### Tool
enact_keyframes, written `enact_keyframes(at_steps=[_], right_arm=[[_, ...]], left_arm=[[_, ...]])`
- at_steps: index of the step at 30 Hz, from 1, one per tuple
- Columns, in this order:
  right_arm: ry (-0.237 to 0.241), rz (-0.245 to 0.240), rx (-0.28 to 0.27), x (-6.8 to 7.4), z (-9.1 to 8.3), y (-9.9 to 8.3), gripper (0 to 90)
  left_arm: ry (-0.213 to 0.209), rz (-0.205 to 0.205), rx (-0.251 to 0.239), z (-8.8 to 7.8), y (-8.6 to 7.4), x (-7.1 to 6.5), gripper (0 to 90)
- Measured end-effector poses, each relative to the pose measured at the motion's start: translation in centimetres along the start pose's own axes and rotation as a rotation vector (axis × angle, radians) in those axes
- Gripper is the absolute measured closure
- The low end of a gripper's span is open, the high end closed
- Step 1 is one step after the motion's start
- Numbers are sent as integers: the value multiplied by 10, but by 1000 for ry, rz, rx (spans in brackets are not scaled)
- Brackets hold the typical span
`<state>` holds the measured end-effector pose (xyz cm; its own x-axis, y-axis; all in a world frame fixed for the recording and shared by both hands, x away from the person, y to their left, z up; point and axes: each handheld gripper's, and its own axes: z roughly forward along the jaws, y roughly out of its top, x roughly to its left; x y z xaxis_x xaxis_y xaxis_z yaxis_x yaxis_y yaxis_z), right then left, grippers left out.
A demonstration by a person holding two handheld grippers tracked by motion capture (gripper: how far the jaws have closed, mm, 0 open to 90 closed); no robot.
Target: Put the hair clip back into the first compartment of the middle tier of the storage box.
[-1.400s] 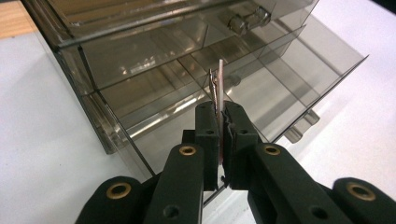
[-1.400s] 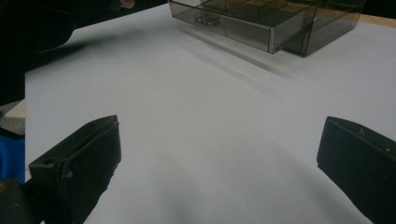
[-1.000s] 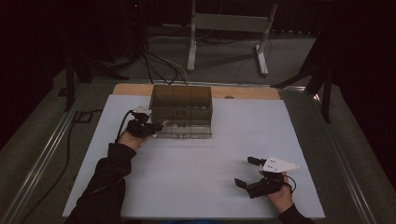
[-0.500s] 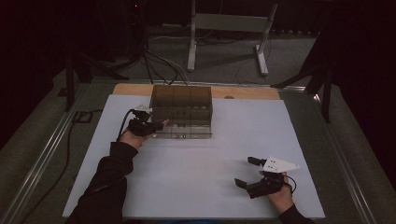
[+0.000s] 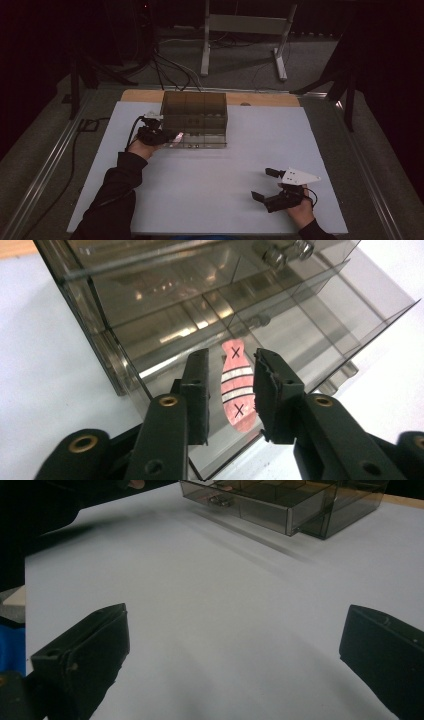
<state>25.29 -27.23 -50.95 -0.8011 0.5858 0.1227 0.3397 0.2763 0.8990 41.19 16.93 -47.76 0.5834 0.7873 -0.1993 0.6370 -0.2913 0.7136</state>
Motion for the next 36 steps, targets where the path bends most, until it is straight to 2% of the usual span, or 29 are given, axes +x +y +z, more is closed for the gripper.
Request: enact_keyframes(at_steps=[5, 14, 26, 32, 36], right_arm=[[0, 0, 0, 0, 0, 0, 0], [0, 2, -1, 0, 0, 0, 0], [1, 4, 2, 0, 1, 0, 0], [1, 6, 3, 0, 0, -1, 0], [5, 9, 2, -1, 0, -1, 0]], left_arm=[[5, 8, -25, -6, 2, -3, 598], [0, 28, -41, -10, 3, -6, 513], [-10, 46, -48, -12, 3, -10, 286], [-26, 45, -64, -15, 4, -12, 183], [-60, 71, -65, -16, 4, -15, 114]])
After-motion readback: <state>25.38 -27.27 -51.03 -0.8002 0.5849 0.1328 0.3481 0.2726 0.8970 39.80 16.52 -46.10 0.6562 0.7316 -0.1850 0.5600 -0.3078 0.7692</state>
